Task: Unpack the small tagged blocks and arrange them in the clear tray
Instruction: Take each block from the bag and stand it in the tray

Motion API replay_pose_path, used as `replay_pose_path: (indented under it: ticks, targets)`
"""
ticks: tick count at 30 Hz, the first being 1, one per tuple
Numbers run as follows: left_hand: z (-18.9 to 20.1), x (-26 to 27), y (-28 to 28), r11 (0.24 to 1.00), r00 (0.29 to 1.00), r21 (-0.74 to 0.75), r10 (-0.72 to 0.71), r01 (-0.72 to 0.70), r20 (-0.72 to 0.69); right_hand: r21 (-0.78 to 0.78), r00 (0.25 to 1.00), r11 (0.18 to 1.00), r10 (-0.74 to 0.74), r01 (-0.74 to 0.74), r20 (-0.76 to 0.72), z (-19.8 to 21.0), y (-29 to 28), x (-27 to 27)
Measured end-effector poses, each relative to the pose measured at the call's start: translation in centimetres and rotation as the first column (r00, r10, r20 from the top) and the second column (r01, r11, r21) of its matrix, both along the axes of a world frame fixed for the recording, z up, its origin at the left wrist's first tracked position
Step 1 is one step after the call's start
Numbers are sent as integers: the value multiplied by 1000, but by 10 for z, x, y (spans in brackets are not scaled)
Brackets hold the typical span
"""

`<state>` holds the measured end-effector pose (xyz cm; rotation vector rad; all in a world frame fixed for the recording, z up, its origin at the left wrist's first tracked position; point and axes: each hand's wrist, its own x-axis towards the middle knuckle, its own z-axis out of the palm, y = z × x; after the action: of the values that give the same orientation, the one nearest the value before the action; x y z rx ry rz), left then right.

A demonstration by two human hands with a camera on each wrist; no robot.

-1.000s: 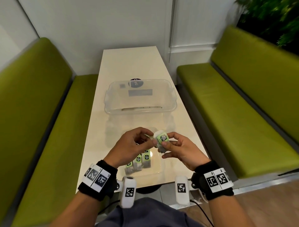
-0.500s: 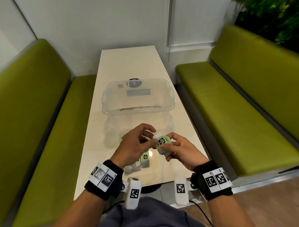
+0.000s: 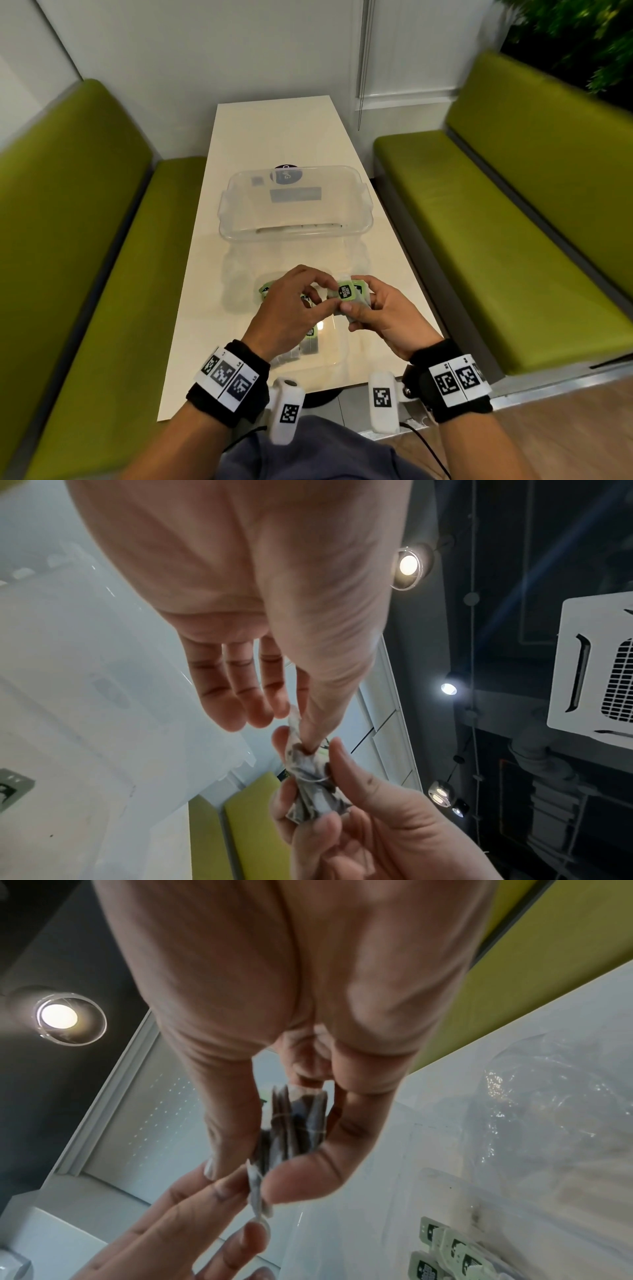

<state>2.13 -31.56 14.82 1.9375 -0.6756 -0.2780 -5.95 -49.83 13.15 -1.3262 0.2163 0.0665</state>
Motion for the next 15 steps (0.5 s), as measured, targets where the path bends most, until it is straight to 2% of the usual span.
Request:
replay_pose_path:
  ticks: [3,8,12,15]
  targets:
    - [-1,-1,0,1000,1000,3,2,-2,14,-29,1000,1000,10,-9,11,1,0,0]
    - [-3,0,0,999,992,40,-13,8,128,-42,1000,999,13,-13,-1,1,-1,0]
    - [-3,0,-1,998,985,-40,58,-52,165,-17,1000,1000,-3,3,-5,-1,-1,-1]
    - [-1,0,0,995,994,-69,76,-71,76,-40,1000,999,-8,8,0,0,-1,1]
